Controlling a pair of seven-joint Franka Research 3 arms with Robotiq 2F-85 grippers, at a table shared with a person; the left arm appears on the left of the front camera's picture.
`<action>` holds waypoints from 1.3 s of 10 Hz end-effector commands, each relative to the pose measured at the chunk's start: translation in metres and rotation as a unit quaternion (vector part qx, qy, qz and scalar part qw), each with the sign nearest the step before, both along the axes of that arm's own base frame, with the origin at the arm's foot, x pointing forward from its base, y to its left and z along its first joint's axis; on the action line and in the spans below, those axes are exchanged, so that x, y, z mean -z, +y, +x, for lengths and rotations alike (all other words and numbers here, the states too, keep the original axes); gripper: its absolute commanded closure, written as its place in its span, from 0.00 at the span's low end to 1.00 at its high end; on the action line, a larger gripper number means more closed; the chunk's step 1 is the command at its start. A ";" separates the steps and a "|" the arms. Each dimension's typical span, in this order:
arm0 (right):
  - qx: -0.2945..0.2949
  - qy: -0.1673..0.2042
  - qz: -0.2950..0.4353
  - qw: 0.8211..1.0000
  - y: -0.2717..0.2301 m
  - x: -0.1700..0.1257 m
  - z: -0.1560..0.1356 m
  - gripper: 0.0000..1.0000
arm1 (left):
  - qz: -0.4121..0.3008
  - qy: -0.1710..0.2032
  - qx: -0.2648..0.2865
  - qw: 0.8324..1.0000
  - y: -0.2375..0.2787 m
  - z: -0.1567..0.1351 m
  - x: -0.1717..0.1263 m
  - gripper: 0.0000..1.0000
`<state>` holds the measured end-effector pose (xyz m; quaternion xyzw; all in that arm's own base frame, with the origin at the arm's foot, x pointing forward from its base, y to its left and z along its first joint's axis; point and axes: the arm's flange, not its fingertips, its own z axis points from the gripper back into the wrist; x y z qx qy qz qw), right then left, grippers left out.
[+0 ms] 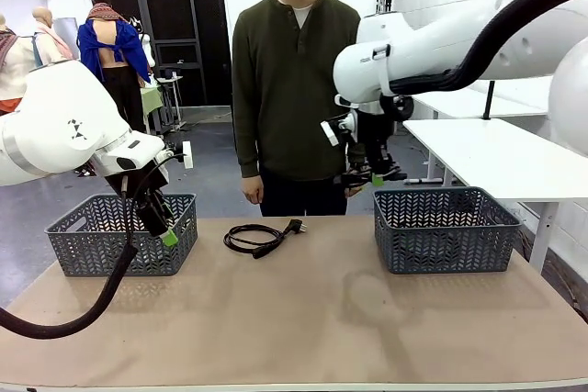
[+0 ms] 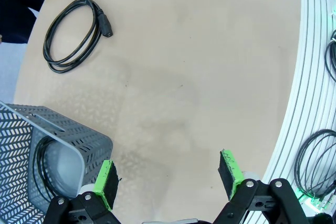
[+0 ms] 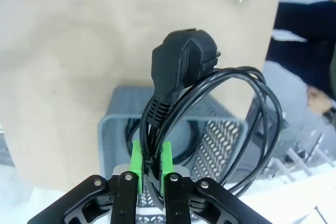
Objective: Organize the cables according to human instructions.
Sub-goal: Pick up a bundle of cables and place it in the basket indicated by the human.
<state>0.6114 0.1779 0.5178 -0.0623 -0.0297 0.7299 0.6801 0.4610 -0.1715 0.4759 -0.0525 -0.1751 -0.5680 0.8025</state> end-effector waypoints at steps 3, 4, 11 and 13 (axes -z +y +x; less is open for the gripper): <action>0.042 -0.008 0.012 0.999 -0.057 0.006 -0.036 1.00 | 0.001 -0.001 -0.001 1.000 0.000 0.000 -0.001 0.00; 0.054 -0.008 0.014 0.998 -0.073 0.008 -0.038 1.00 | 0.001 -0.001 -0.001 1.000 0.000 0.000 -0.001 0.00; 0.076 -0.063 0.015 0.995 -0.128 0.052 -0.028 1.00 | 0.001 -0.001 -0.001 1.000 0.000 0.000 -0.001 0.00; 0.065 -0.056 0.016 0.996 -0.133 0.064 -0.016 1.00 | 0.001 -0.001 -0.001 1.000 0.000 0.000 -0.001 0.00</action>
